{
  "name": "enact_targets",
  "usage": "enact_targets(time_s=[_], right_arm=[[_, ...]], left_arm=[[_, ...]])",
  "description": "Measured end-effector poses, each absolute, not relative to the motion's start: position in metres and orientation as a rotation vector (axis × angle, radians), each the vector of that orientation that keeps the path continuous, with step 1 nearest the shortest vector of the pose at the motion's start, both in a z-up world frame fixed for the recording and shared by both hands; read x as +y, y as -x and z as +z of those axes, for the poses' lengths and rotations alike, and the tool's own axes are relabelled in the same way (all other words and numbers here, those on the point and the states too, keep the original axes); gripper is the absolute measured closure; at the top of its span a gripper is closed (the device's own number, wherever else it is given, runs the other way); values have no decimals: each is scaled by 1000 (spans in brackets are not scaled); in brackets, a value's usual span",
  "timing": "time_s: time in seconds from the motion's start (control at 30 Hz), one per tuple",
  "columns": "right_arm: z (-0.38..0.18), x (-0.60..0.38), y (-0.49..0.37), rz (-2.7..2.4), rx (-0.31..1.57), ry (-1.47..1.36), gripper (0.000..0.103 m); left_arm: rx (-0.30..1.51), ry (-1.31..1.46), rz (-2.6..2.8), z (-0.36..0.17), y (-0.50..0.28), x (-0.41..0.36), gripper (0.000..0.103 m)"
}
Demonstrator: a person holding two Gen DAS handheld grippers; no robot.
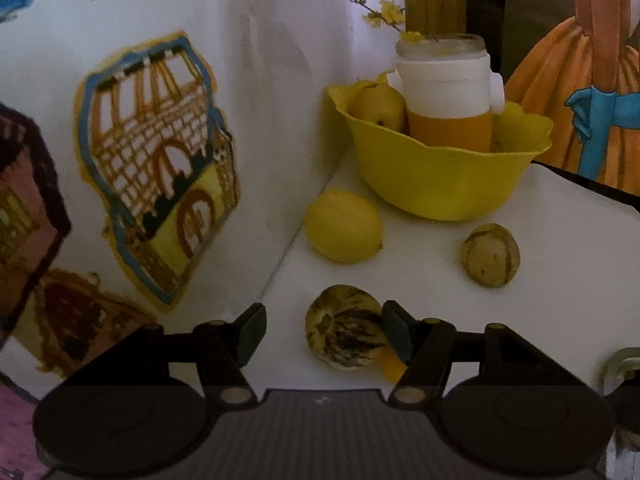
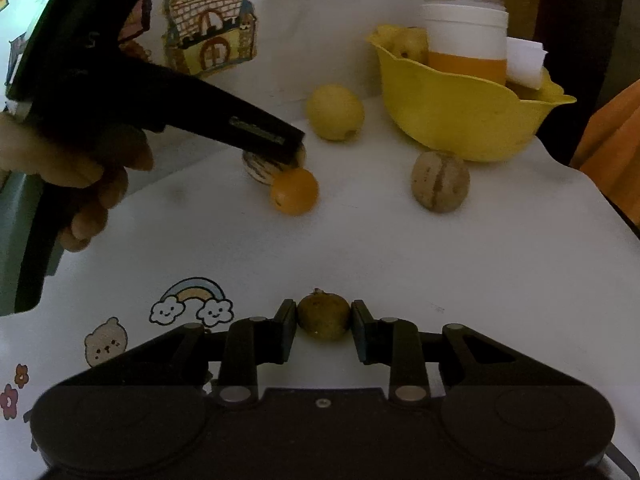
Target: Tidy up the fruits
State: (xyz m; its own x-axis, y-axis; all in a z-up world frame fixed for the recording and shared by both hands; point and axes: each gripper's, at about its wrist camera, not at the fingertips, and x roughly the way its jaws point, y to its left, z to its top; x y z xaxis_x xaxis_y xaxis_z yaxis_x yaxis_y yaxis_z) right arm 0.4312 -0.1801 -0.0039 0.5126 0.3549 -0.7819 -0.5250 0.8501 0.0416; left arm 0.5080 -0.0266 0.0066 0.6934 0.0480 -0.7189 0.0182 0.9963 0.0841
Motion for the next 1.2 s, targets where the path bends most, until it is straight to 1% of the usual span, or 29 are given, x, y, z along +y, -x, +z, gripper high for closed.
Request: enact_targets(time_s=[0.17,0.37,0.43,0.8,1.2], right_arm=[[-3,-180,-428,555,884,210,71],[-3,-179,-427,574,883,215,71],[-3,-179,-427,575,882,218,71],[-1,-181,-423,577,863,216,71],[21,-195,-380,604,791,182,71]], left_arm=[[822,-36,5,1,-509,-26,35],[814,-5,-17,0,-506,-25,51],[816,12,-17,0,-504,-23,53],[804,144,-42,7,-474,-5,54],[754,261,-82,20,-408,13,54]])
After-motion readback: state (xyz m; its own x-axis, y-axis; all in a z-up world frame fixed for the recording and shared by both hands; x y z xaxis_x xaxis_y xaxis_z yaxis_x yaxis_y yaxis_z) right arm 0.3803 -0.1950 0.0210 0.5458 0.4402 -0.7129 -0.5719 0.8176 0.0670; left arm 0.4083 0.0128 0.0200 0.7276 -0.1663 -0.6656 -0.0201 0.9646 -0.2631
